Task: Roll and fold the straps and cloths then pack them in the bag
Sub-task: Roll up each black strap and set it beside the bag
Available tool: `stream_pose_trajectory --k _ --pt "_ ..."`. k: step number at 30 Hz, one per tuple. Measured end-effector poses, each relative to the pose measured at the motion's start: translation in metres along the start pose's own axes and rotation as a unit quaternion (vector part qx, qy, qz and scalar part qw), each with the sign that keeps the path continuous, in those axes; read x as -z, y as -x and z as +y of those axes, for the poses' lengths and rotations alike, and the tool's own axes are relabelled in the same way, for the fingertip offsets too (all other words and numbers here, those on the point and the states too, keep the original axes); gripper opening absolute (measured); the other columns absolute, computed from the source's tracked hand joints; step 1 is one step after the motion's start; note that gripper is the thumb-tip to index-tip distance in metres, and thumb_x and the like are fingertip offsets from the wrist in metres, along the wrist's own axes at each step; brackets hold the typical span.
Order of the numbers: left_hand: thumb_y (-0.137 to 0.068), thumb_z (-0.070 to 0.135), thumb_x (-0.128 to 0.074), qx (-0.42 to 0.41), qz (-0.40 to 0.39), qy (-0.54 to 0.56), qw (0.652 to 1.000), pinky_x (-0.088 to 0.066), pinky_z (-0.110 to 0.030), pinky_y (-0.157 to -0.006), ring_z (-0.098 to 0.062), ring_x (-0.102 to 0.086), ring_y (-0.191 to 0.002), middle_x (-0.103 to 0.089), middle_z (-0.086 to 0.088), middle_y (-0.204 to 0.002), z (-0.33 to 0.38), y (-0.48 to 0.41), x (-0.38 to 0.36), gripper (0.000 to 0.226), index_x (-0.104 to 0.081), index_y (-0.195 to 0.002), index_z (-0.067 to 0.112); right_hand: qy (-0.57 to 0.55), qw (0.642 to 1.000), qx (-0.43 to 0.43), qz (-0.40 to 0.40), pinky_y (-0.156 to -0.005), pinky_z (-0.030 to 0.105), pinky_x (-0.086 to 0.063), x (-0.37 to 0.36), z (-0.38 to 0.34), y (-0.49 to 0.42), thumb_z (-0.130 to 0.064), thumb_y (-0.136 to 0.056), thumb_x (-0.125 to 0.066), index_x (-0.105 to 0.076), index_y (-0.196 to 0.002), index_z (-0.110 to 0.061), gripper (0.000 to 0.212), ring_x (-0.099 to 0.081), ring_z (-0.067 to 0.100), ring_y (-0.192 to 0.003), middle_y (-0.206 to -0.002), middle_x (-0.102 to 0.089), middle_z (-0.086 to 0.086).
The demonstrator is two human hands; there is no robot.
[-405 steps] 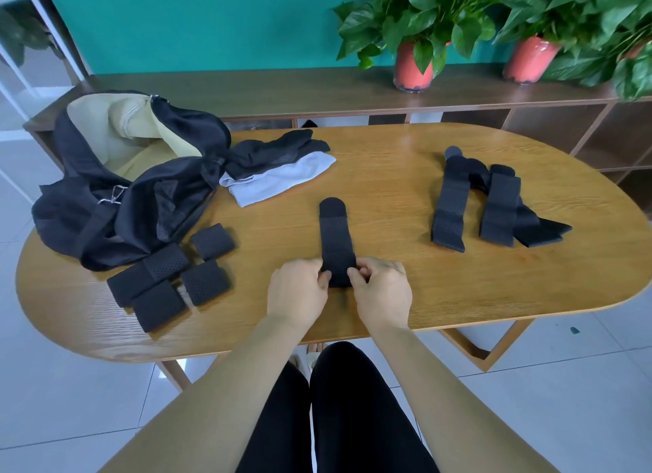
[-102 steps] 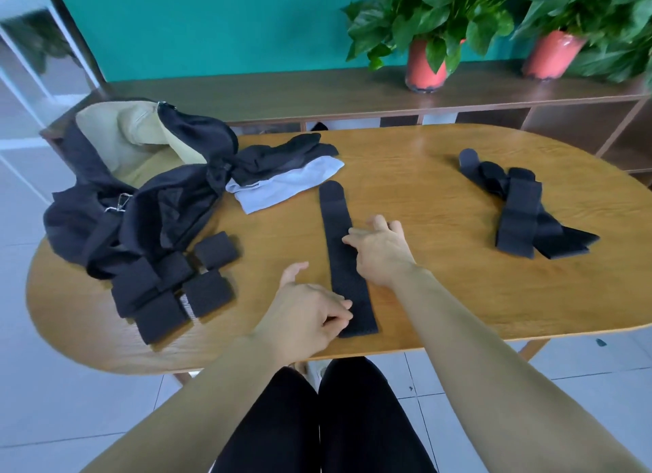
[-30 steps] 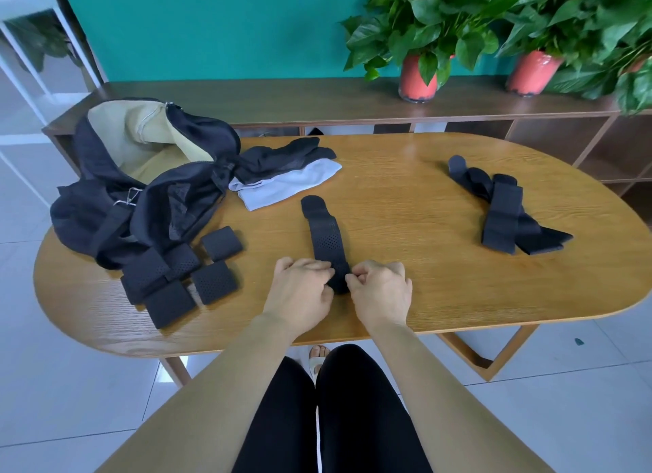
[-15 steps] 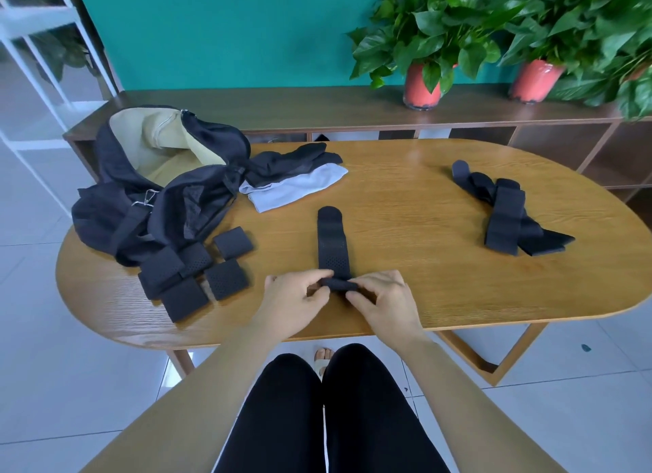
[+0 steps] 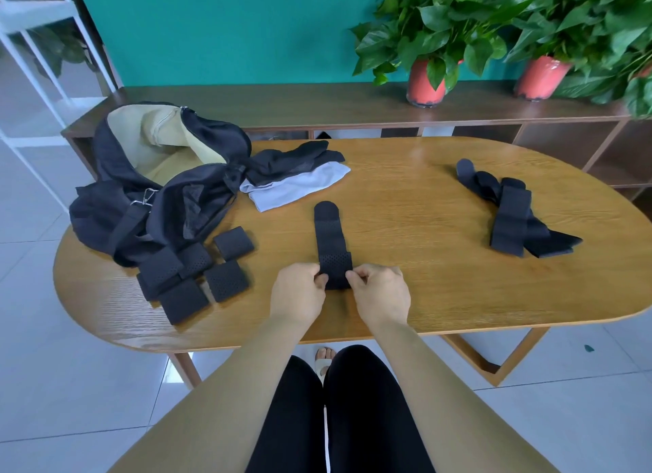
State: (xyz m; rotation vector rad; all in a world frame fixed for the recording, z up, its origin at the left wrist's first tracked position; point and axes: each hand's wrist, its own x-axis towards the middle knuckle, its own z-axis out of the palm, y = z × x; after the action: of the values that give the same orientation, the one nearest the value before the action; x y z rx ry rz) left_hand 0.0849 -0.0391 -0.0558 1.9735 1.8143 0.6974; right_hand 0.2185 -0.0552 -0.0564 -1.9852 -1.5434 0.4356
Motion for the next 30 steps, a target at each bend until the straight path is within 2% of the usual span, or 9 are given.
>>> stream_pose_trajectory --k 5,8,10,12,16,22,25,27,30 --pt "-0.093 0.025 -0.059 0.021 -0.008 -0.025 0.999 -0.039 -0.028 -0.056 -0.019 -0.052 -0.062 -0.051 -0.001 -0.064 -0.001 -0.005 -0.001 0.038 -0.039 -0.060 0.018 0.014 1.000 -0.014 0.013 -0.079 0.037 -0.048 -0.006 -0.001 -0.002 -0.035 -0.093 -0.055 -0.071 -0.095 -0.021 0.021 -0.048 0.020 -0.102 -0.086 -0.069 -0.002" --pt "-0.093 0.025 -0.059 0.019 -0.014 -0.028 0.999 -0.048 -0.030 -0.064 -0.022 -0.061 -0.078 -0.061 -0.004 -0.083 0.002 -0.005 0.001 0.012 -0.055 -0.088 0.015 0.019 0.999 -0.020 0.024 -0.078 0.038 -0.049 -0.009 -0.001 -0.002 -0.035 -0.091 -0.057 -0.069 -0.092 -0.022 0.018 -0.048 0.018 -0.099 -0.084 -0.068 -0.003" --pt "-0.093 0.023 -0.058 0.011 -0.011 -0.034 0.999 -0.052 -0.033 -0.075 -0.021 -0.061 -0.091 -0.061 -0.005 -0.104 0.001 -0.005 -0.001 0.031 -0.056 -0.123 0.015 0.025 0.999 -0.017 0.032 -0.078 0.038 -0.049 -0.010 -0.002 -0.003 -0.036 -0.091 -0.057 -0.069 -0.092 -0.022 0.018 -0.049 0.017 -0.098 -0.084 -0.067 -0.003" --pt "-0.094 0.020 -0.057 0.001 -0.011 -0.023 1.000 -0.050 -0.032 -0.088 -0.021 -0.057 -0.106 -0.051 -0.004 -0.124 -0.002 -0.006 -0.003 0.047 -0.046 -0.140 0.018 0.028 0.999 -0.014 0.033 -0.077 0.038 -0.049 -0.010 -0.002 -0.003 -0.036 -0.091 -0.058 -0.068 -0.093 -0.022 0.018 -0.050 0.017 -0.098 -0.085 -0.067 -0.003" --pt "-0.097 0.017 -0.048 -0.062 -0.034 -0.098 0.993 -0.035 -0.034 -0.098 -0.020 -0.035 -0.129 -0.042 0.005 -0.142 -0.002 -0.007 -0.004 0.042 -0.050 -0.138 0.024 0.026 0.999 -0.016 0.032 -0.077 0.038 -0.050 -0.009 -0.001 -0.004 -0.036 -0.090 -0.058 -0.068 -0.091 -0.021 0.018 -0.050 0.018 -0.097 -0.084 -0.067 -0.002" --pt "-0.093 0.033 -0.045 -0.105 -0.103 -0.162 0.976 -0.026 -0.039 -0.097 -0.016 -0.025 -0.134 -0.036 0.014 -0.147 -0.006 -0.007 0.007 0.048 -0.045 -0.141 0.031 0.003 1.000 -0.002 0.014 -0.082 0.037 -0.047 -0.010 0.004 -0.004 -0.030 -0.090 -0.058 -0.067 -0.100 -0.024 0.015 -0.047 0.016 -0.101 -0.093 -0.065 -0.007" --pt "-0.087 0.039 -0.053 -0.130 -0.135 -0.162 0.969 -0.023 -0.038 -0.096 -0.014 -0.027 -0.131 -0.039 0.017 -0.145 -0.010 -0.004 0.016 0.054 -0.045 -0.140 0.034 -0.094 0.992 0.079 -0.030 -0.095 0.028 -0.040 -0.003 0.014 0.005 -0.008 -0.081 -0.057 -0.063 -0.118 -0.024 0.041 -0.038 0.007 -0.111 -0.117 -0.055 -0.012" --pt "-0.086 0.038 -0.054 -0.150 -0.132 -0.157 0.967 -0.022 -0.037 -0.096 -0.014 -0.030 -0.129 -0.042 0.018 -0.142 -0.012 0.000 0.019 0.052 -0.048 -0.138 0.035 -0.097 0.983 0.139 -0.068 -0.103 0.024 -0.032 0.003 0.021 0.012 0.002 -0.075 -0.055 -0.060 -0.124 -0.022 0.055 -0.035 0.003 -0.120 -0.123 -0.051 -0.016" --pt "-0.088 0.038 -0.052 -0.154 -0.122 -0.122 0.973 -0.017 -0.035 -0.100 -0.010 -0.033 -0.127 -0.049 0.019 -0.137 -0.014 0.009 0.021 0.045 -0.055 -0.132 0.033 -0.067 0.981 0.165 -0.081 -0.105 0.025 -0.031 0.006 0.029 0.017 0.006 -0.076 -0.054 -0.062 -0.124 -0.019 0.055 -0.038 0.004 -0.123 -0.123 -0.057 -0.011"
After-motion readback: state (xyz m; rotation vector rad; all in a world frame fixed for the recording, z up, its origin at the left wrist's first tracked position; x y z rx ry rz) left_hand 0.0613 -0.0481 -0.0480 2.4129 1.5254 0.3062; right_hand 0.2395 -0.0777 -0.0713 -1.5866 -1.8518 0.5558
